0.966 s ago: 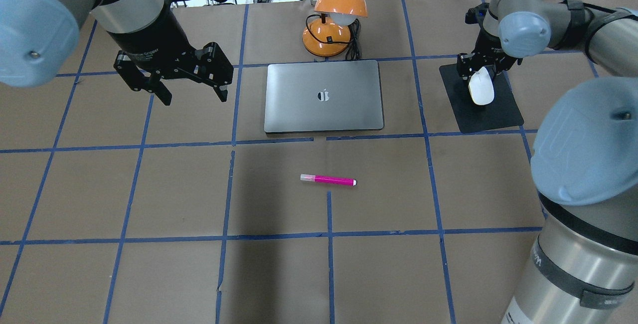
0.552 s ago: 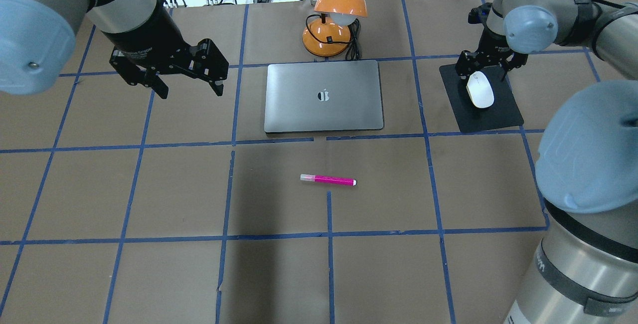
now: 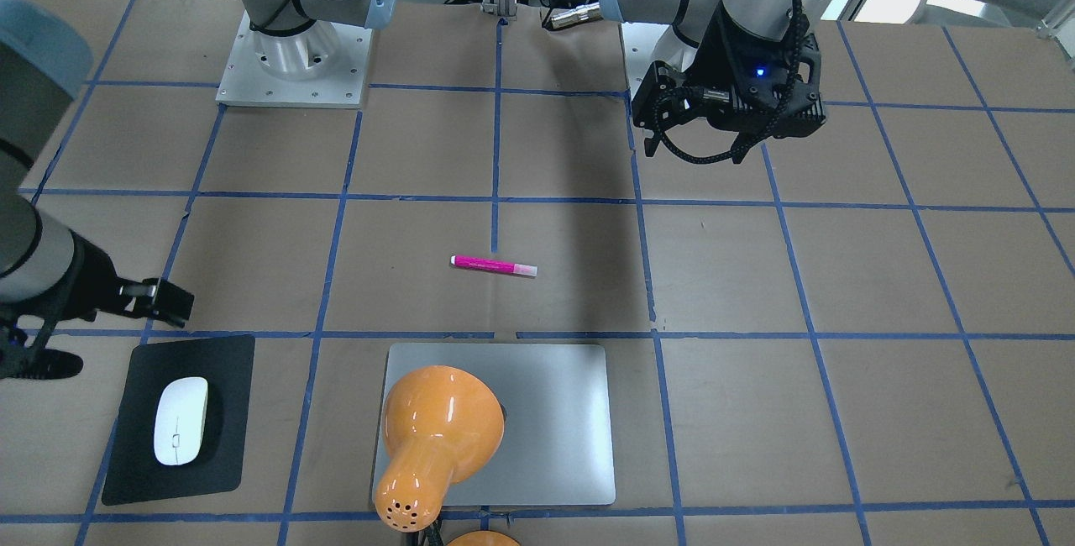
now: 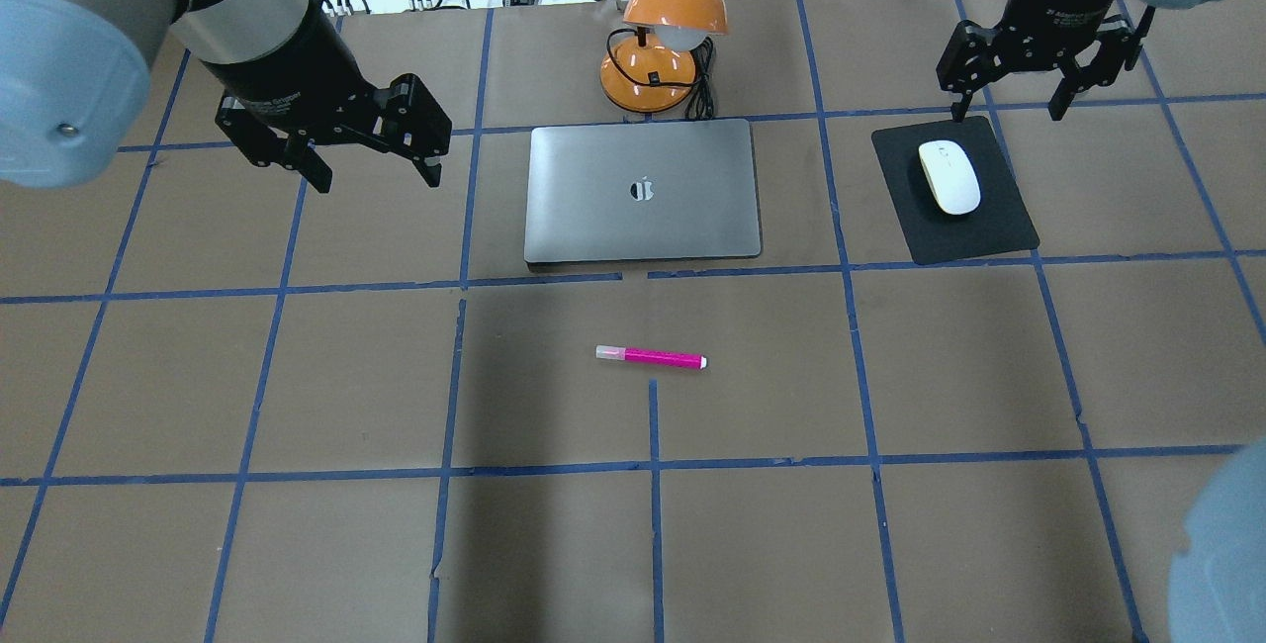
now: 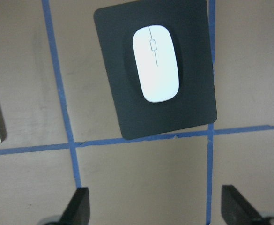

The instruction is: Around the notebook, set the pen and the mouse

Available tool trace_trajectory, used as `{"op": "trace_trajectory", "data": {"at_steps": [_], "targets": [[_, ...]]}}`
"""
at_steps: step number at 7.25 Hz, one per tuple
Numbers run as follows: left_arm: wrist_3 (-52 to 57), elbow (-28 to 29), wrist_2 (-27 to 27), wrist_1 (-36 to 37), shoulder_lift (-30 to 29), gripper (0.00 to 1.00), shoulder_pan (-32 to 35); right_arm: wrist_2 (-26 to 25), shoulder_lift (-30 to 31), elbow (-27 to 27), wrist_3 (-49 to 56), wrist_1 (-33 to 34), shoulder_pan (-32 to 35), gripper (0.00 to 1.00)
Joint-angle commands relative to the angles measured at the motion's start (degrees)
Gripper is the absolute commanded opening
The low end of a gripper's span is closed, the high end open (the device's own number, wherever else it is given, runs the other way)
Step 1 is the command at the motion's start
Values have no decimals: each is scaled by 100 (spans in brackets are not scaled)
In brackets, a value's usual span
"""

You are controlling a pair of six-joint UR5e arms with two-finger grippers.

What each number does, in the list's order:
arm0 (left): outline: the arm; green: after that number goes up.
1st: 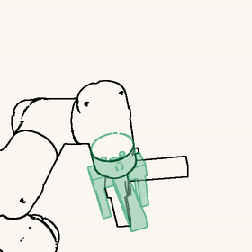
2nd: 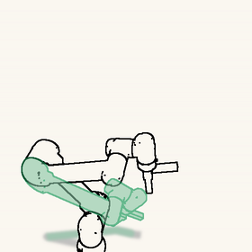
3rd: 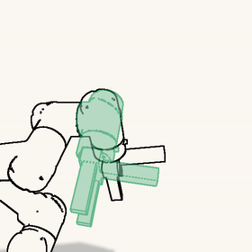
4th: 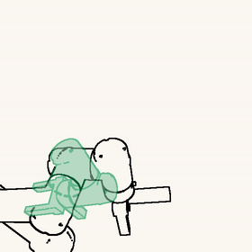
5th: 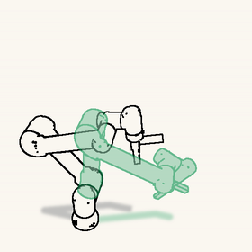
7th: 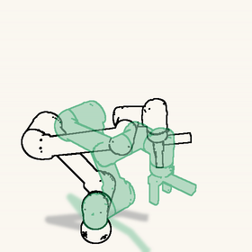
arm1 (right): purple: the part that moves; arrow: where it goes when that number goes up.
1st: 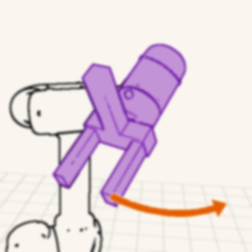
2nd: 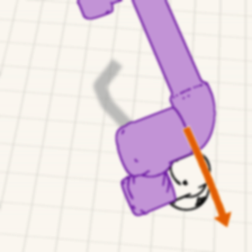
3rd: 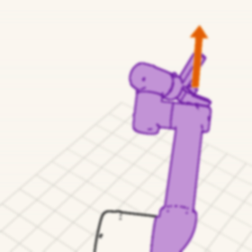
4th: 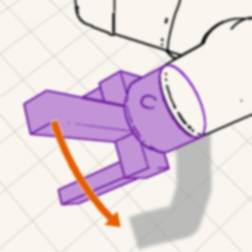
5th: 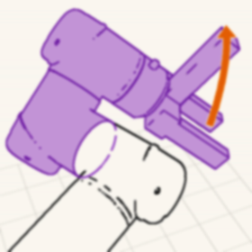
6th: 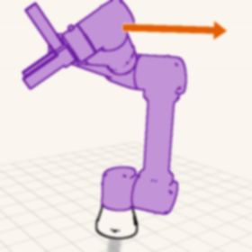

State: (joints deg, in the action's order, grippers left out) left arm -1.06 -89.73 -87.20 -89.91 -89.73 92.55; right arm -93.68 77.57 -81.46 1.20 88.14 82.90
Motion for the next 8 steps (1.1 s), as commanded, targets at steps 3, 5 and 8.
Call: {"op": "trace_trajectory", "data": {"at_steps": [3,5,8], "targets": [[-17,0,-78,0,-1,100,0,17,1522,-1065,-374,-261,235,100],[-25,0,-86,0,-1,100,0,95,1744,-1118,-322,-421,339,100],[-42,0,-473,44,-10,100,0,219,1692,-1127,-532,-412,542,100]]}}
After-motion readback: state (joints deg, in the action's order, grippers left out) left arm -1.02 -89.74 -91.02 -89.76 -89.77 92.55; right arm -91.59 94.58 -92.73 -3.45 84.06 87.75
